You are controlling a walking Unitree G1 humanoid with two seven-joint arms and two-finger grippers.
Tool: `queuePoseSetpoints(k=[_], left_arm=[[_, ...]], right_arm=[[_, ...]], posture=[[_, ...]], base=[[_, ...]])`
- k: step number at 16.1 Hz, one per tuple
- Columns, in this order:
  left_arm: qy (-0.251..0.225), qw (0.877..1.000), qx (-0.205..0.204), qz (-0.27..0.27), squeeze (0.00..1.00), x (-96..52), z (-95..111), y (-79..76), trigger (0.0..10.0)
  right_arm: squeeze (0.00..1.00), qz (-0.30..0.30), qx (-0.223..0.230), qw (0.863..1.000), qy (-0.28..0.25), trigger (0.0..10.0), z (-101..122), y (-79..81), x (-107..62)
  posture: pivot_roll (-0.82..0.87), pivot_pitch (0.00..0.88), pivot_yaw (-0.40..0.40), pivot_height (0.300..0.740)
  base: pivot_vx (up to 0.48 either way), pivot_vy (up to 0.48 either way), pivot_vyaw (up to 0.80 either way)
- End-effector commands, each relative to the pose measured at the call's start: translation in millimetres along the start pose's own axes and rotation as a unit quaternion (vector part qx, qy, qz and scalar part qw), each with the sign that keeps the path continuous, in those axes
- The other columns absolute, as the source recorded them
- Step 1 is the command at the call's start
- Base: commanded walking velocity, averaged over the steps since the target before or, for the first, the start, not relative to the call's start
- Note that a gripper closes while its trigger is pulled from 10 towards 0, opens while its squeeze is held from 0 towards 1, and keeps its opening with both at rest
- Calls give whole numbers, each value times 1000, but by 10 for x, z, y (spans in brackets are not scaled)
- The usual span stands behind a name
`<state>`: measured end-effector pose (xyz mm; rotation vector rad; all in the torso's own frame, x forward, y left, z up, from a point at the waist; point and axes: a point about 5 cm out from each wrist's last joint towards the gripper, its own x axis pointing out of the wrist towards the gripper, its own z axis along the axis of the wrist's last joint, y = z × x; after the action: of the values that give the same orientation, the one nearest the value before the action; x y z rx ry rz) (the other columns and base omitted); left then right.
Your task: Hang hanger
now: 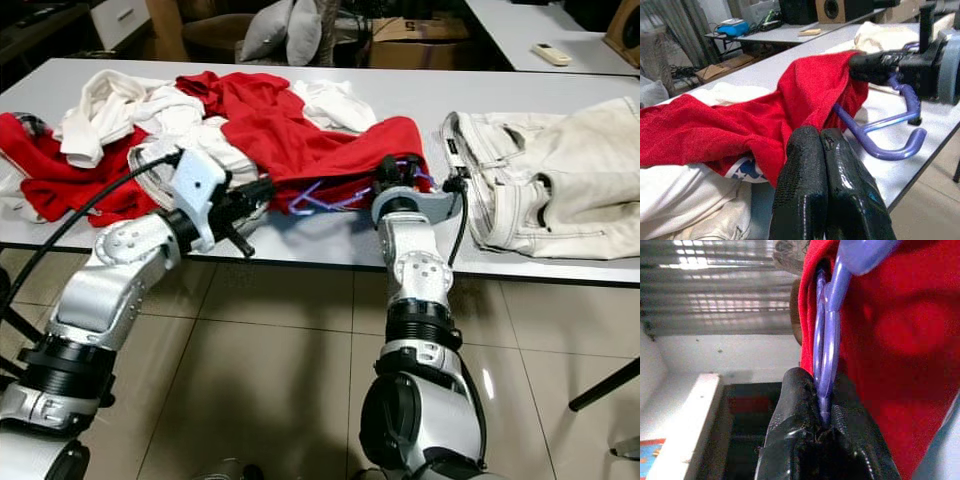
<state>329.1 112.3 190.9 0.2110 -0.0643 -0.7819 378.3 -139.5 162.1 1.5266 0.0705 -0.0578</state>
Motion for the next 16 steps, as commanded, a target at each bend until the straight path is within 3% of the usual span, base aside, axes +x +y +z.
queuePoseSetpoints(k=[1,2,4,6,10,16], left_arm=[[-20,1000,-2,-16,0,-14,94,-21,0],[-13,998,-2,-63,0,-36,50,-147,0],[3,997,0,-79,0,-50,-25,-213,0],[8,998,-2,-68,0,-42,-63,-211,0],[24,1000,6,-18,0,-57,-140,-62,0],[1,1000,0,-31,0,-24,-53,-94,0]], right_arm=[[0,-11,-8,1000,-5,10000,8,-23,-3],[0,-9,10,1000,-11,10000,21,-17,6],[0,-2,29,999,-12,10000,8,12,13],[0,9,57,998,-17,10000,19,54,18],[0,20,41,999,-1,10000,-18,76,-5],[0,15,35,999,-2,10000,-7,24,-12]], posture=[[45,24,45,740],[45,24,45,740],[46,26,44,740],[45,26,41,740],[45,28,38,740],[44,27,44,740]], base=[[0,0,0],[0,0,0],[0,0,0],[0,0,0],[0,0,0],[0,0,0]])
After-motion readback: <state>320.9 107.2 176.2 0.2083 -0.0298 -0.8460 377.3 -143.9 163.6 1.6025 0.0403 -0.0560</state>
